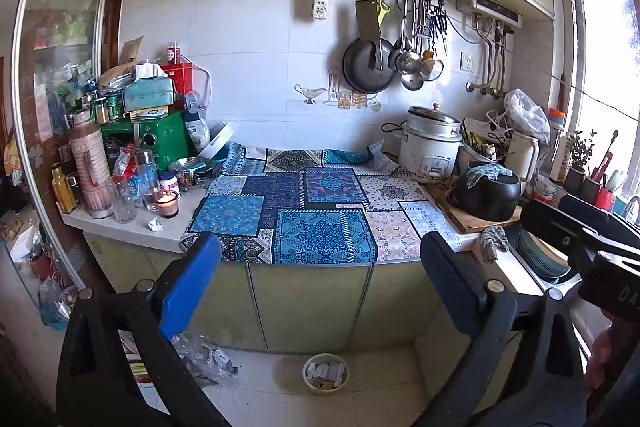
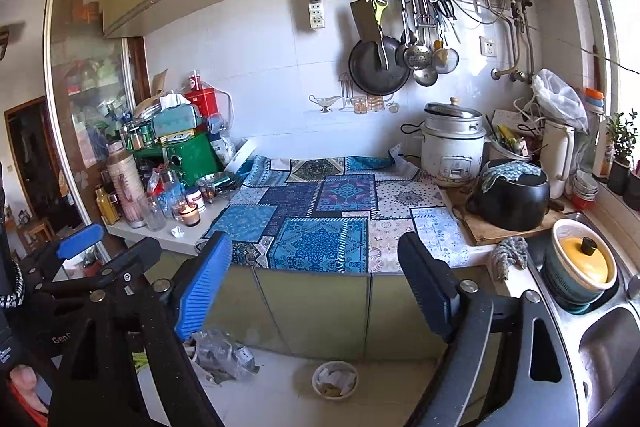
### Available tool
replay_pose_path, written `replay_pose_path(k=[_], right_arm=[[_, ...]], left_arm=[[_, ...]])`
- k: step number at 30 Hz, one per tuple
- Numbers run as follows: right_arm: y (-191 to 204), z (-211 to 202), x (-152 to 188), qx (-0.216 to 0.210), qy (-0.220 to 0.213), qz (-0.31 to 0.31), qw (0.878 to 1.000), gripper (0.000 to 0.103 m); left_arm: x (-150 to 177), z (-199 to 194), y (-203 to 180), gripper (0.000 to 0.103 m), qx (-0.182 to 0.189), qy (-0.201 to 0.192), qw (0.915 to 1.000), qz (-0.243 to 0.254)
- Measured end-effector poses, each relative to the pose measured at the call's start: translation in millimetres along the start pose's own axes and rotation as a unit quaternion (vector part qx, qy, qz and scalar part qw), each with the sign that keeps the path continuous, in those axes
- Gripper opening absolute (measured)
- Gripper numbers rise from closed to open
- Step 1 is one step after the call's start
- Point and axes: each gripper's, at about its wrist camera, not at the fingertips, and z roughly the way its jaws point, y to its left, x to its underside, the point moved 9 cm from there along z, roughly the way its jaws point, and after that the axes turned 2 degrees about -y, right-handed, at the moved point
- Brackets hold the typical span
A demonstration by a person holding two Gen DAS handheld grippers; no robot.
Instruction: Collect trash
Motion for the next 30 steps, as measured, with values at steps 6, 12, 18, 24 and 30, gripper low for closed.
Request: replay_pose_path(k=[6, 12, 18, 24, 30], right_arm=[[0.0, -26.3, -4.9, 0.036, -0.029, -0.008, 0.999, 0.103], [2.3, -34.7, -1.7, 0.042, -0.026, -0.014, 0.999, 0.103], [-0.6, -33.3, 4.4, 0.041, -0.015, -0.004, 0.999, 0.103], [-4.4, -32.0, 10.0, 0.046, -0.004, 0.002, 0.999, 0.103], [-9.1, -29.7, 10.0, 0.042, 0.004, 0.007, 0.999, 0.103]], left_arm=[[8.5, -18.2, 2.9, 0.101, 0.010, 0.002, 0.9999, -0.007], [13.7, -26.5, 1.2, 0.101, 0.014, 0.002, 0.9999, -0.001], [16.0, -27.0, -3.1, 0.101, 0.016, 0.004, 0.9999, 0.005], [18.5, -25.0, -7.0, 0.101, 0.019, 0.007, 0.9998, 0.008], [21.8, -21.0, -8.5, 0.101, 0.021, 0.013, 0.9996, 0.010]])
